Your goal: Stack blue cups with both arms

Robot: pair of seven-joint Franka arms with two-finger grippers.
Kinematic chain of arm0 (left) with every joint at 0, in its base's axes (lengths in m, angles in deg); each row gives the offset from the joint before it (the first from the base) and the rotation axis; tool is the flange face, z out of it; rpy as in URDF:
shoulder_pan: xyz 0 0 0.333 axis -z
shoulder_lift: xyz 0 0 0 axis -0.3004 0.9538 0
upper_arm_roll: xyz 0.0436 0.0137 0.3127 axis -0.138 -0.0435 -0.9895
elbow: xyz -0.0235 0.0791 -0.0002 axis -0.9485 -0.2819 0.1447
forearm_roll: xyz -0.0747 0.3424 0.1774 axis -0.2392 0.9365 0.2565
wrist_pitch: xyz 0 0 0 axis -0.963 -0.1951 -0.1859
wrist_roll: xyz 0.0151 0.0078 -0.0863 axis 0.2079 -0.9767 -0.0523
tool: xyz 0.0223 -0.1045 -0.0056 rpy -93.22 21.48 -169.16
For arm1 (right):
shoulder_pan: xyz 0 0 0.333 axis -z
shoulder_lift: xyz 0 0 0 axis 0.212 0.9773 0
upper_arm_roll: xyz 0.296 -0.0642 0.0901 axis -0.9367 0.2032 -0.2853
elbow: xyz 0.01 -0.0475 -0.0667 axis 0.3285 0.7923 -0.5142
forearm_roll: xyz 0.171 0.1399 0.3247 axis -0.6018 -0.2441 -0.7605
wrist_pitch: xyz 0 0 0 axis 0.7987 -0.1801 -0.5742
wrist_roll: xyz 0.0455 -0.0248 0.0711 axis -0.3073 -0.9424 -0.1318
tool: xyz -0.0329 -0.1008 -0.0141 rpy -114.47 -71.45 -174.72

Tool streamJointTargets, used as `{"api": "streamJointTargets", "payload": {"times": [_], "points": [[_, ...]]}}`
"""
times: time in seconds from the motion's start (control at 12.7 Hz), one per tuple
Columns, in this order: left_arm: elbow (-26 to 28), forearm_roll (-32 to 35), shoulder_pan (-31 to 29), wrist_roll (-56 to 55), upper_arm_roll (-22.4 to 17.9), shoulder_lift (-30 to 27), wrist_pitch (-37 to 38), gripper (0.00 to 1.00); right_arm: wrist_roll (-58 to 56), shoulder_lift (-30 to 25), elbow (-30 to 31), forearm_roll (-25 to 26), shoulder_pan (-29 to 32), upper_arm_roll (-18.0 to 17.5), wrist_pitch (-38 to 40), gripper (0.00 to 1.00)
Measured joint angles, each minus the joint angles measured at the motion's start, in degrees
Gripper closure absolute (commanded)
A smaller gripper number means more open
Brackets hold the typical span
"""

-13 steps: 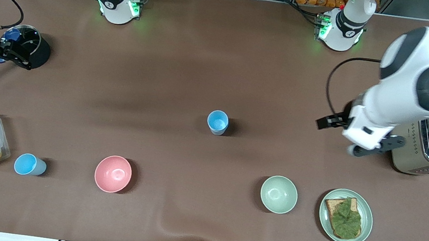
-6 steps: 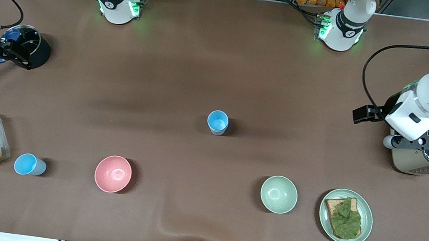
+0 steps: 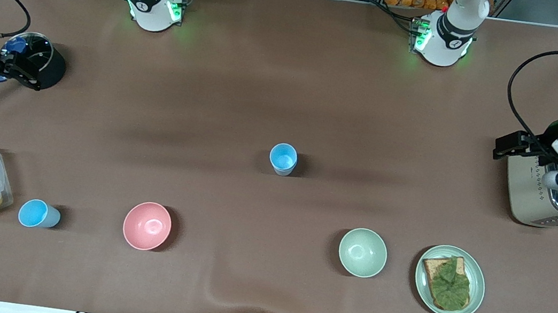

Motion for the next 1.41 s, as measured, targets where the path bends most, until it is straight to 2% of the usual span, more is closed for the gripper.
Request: {"api": "streamJointTargets", "payload": {"times": [0.16,0.55,0.94,1.41], "points": [[0.09,-0.45,8.14,0.02,-7.49,-1.75,0.89,0.0,0.0,0.0,0.0,0.0,0.0,-0.01,0.0,0.0],[0.27,-1.06,19.77,0.83,-18.27,-5.64,1.82,0.0,0.01,0.0,-0.01,0.0,0.0,-0.01,0.0,0.0],[0.62,-1.07,21.4,9.4,-21.93,-6.88,2.8,0.0,0.01,0.0,-0.01,0.0,0.0,-0.01,0.01,0.0],[0.71,-1.07,20.15,10.11,-23.89,-6.85,2.8,0.0,0.01,0.0,-0.01,0.0,0.0,-0.02,0.13,0.0]]}}
